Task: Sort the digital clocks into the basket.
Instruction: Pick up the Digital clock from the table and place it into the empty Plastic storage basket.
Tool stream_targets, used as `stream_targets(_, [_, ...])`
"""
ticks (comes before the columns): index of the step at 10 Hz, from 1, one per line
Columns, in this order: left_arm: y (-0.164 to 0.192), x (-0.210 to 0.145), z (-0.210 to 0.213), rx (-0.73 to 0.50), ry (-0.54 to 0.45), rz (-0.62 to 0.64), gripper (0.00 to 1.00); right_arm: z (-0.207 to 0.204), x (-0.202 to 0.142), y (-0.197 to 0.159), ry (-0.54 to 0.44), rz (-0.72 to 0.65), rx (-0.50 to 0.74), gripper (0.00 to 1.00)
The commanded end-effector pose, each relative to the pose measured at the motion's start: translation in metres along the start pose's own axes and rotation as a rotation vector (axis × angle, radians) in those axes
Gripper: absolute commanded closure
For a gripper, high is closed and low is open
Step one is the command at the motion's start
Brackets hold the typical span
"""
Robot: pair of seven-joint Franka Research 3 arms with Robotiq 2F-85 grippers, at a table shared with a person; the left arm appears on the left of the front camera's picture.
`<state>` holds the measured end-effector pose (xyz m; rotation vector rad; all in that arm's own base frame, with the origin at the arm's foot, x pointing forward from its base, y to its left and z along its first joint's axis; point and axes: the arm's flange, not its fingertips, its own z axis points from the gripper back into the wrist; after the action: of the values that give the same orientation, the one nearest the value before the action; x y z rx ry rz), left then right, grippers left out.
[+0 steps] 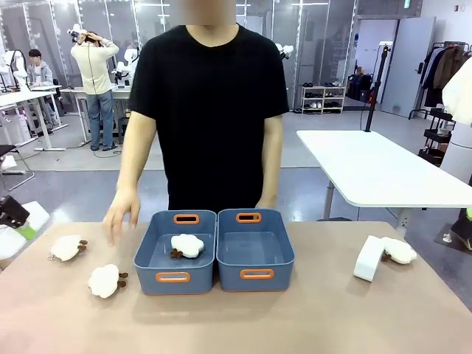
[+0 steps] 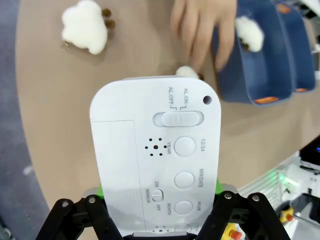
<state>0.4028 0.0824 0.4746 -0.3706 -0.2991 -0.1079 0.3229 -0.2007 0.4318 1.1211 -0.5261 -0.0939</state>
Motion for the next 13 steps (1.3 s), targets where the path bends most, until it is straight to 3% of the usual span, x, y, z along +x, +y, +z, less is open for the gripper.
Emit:
stream_targets(1, [0.033,-0.038,0.032,-0.236,-0.115,-0.057,1.0,0.0,0.001,0.001,-0.006,0.003,0.012,0.0])
stream_targets(2, [0.063,-0.073,0.06,-0.356,-0.19,-0.039,1.0,0.0,0.001,0.001,-0.006,0.003,0.012,0.0])
stream_targets(4, [0.11,-0.143,0.096,-0.399,-0.372,0.032,1.0,0.0,0.001,0.001,-0.006,0.003,0.012,0.0])
stream_targets(6, [0.126,-0.172,0.112,-0.394,-0.448,0.074,1.0,0.0,0.001,0.001,-0.006,0.003,0.012,0.0])
stream_targets(12, [0.111,-0.146,0.096,-0.397,-0.38,0.064,1.0,0.0,0.001,0.001,-0.006,0.003,0.012,0.0])
stream_targets(13, [0.095,-0.115,0.074,-0.419,-0.337,0.022,1.0,0.0,0.001,0.001,-0.006,0.003,0.012,0.0])
